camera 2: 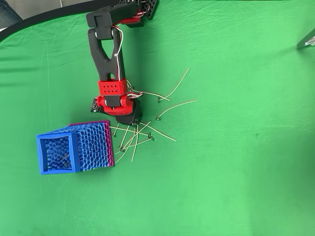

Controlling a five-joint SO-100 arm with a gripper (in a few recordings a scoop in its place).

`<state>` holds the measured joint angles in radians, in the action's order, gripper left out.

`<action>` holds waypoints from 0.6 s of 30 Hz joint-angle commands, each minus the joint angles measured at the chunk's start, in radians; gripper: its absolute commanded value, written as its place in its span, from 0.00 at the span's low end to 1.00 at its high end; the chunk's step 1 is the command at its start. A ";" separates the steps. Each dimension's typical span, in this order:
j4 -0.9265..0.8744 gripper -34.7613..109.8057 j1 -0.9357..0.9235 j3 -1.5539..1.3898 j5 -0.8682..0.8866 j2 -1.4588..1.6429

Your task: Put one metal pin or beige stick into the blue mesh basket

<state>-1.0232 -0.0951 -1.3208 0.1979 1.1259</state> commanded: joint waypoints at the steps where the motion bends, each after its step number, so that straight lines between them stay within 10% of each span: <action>1: -0.003 0.31 -0.009 0.041 0.000 0.005; 18: -0.003 0.25 -0.014 0.055 0.014 -0.006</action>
<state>-1.0232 -0.1012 -1.3085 0.2040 1.1152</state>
